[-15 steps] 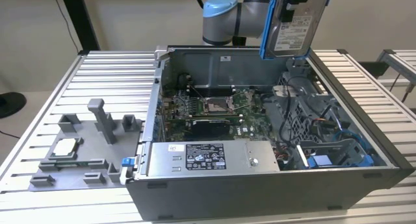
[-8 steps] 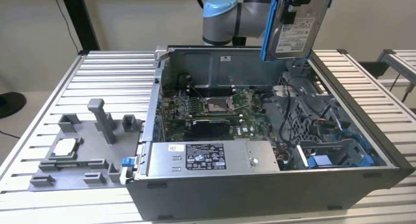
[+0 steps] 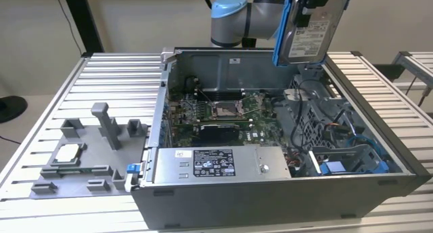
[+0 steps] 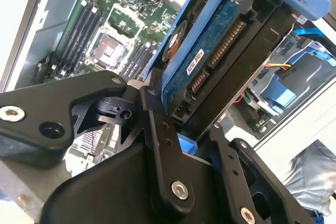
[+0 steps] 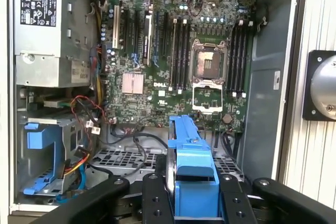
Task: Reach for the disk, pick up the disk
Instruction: 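Pick up the disk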
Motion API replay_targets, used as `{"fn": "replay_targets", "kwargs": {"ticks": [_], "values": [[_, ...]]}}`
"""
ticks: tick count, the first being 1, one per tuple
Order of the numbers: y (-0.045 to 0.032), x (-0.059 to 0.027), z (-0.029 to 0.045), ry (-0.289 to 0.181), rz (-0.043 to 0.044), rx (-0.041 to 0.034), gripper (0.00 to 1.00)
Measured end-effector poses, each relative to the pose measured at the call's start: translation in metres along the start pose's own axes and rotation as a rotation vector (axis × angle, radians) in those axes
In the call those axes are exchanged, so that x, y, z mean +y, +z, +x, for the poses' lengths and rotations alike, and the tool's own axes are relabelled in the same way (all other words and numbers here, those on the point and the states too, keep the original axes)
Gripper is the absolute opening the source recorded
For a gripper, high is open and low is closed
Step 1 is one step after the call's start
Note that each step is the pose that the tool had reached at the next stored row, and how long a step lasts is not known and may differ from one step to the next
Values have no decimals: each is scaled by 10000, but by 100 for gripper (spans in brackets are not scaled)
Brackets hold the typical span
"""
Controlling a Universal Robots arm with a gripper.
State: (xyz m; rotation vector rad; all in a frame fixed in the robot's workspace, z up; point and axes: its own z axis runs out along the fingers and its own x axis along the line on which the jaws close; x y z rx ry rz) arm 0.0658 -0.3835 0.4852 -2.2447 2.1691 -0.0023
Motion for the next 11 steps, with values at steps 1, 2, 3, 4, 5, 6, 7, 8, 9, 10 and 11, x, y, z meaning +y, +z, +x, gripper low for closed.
{"fn": "replay_targets", "kwargs": {"ticks": [1,2,3,4,5,6,7,8,9,10,11], "values": [[0,-2,11,0,-2,0,0],[0,-4,21,1,-3,-1,0],[0,-6,33,0,-5,-1,0],[0,-8,43,0,-7,-1,0],[0,-11,55,0,-9,0,0],[-1,-15,67,0,-11,0,0],[0,-18,78,0,-13,-2,0],[-1,-20,90,1,-15,0,0],[-1,-23,102,0,-16,-1,0],[-1,-26,114,1,-18,-1,0],[-1,-29,127,1,-19,-1,0]]}}
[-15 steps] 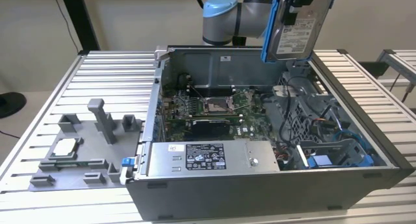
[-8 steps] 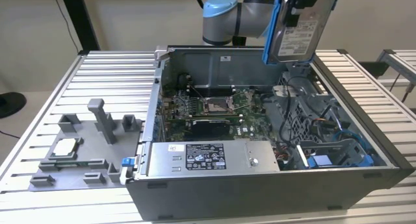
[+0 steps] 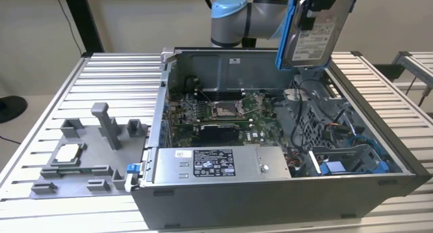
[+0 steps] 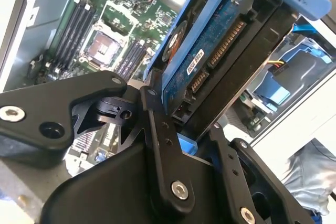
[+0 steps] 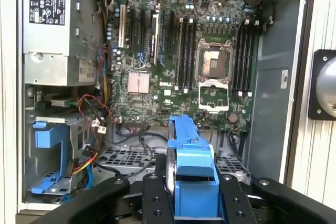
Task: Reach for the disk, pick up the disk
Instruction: 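Pick up the disk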
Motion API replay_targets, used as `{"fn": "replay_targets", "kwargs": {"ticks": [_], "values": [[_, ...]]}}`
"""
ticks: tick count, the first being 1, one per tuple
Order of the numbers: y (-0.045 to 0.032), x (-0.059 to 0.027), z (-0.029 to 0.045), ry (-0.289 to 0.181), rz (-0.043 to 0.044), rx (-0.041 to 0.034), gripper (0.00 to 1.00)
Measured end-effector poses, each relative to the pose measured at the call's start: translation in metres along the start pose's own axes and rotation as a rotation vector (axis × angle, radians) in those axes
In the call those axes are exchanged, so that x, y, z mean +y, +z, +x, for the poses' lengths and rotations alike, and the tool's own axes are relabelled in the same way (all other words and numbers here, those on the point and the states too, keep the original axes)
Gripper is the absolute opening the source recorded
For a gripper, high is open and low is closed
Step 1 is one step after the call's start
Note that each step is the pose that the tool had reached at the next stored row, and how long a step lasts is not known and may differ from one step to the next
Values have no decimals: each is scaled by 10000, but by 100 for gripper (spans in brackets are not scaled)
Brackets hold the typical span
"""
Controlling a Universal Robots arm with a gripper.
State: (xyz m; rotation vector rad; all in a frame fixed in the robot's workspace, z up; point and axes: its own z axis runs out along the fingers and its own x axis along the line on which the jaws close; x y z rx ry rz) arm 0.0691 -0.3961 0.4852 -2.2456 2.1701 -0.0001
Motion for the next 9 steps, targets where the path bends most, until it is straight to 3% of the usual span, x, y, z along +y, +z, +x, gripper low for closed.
{"fn": "replay_targets", "kwargs": {"ticks": [9], "values": [[-1,-26,135,0,-14,-2,0]]}}
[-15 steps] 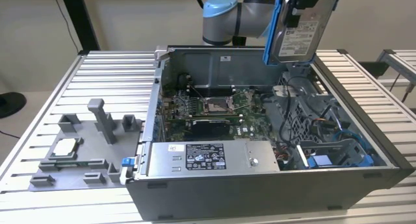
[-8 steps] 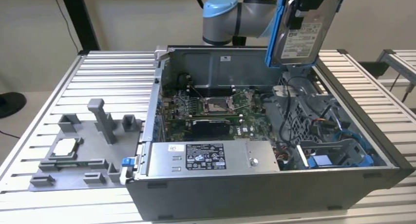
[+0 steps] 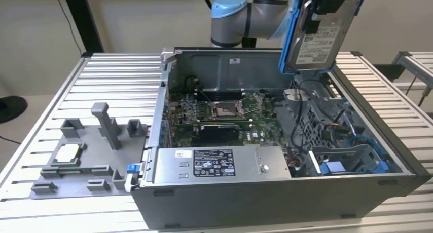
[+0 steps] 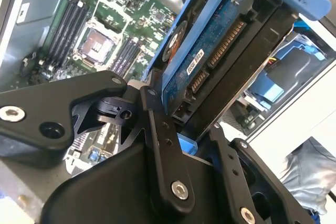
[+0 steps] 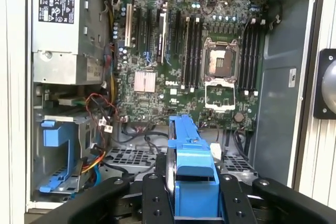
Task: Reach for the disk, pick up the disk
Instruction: 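Pick up the disk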
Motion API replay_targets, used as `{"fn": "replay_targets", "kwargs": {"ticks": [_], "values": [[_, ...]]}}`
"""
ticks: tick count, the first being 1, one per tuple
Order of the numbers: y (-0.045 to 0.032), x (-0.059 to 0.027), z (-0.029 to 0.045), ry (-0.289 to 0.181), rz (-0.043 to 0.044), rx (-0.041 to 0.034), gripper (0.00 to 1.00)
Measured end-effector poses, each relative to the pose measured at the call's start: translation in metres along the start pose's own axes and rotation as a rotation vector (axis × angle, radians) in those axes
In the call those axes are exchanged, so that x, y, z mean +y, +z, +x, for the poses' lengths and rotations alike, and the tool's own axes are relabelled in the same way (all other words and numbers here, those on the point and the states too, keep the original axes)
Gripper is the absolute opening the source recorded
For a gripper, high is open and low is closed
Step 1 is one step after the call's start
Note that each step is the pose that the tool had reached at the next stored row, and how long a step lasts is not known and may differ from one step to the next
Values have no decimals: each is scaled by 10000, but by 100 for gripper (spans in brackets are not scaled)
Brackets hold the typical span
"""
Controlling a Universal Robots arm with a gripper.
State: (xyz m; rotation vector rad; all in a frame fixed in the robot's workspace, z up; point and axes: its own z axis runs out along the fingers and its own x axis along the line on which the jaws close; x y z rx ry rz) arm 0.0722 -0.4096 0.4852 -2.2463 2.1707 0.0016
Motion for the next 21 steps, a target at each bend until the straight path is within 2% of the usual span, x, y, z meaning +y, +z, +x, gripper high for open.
{"fn": "replay_targets", "kwargs": {"ticks": [11,21], "values": [[-2,-28,192,0,-7,1,0],[-4,-58,399,0,-18,0,0]]}}
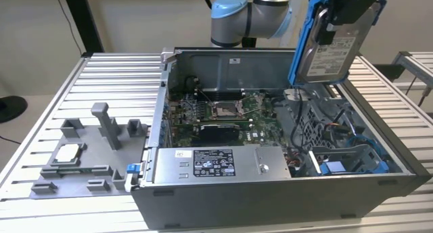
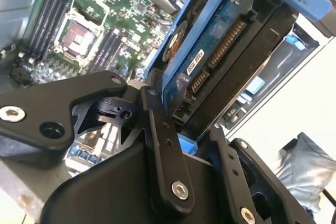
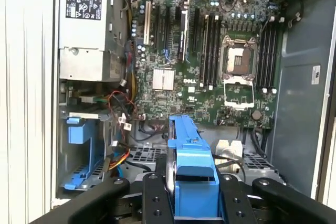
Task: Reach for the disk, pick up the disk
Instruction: 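Pick up the disk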
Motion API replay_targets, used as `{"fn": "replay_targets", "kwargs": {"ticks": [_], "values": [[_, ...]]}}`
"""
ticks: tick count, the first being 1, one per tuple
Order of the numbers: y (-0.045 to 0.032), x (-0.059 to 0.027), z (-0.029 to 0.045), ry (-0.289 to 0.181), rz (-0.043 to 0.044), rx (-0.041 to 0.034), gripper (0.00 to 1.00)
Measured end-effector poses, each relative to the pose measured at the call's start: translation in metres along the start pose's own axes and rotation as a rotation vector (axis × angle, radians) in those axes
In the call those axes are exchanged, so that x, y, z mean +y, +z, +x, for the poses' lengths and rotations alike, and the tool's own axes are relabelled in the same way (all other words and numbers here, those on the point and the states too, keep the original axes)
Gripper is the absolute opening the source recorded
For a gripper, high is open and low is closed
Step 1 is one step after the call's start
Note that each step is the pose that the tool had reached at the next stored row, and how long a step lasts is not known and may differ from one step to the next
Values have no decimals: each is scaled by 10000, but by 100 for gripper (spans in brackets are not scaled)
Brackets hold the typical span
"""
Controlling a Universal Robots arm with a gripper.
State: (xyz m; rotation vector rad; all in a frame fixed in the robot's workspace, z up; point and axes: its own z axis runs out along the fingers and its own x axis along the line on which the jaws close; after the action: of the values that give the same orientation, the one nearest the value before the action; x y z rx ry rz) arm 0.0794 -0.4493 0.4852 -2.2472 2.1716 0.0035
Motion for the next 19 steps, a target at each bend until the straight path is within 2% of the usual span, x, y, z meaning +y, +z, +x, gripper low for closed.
{"fn": "replay_targets", "kwargs": {"ticks": [4,13,19], "values": [[-1,-10,105,0,-21,0,0],[-5,-18,352,2,-150,-4,0],[-7,-16,529,3,-200,-6,0]]}}
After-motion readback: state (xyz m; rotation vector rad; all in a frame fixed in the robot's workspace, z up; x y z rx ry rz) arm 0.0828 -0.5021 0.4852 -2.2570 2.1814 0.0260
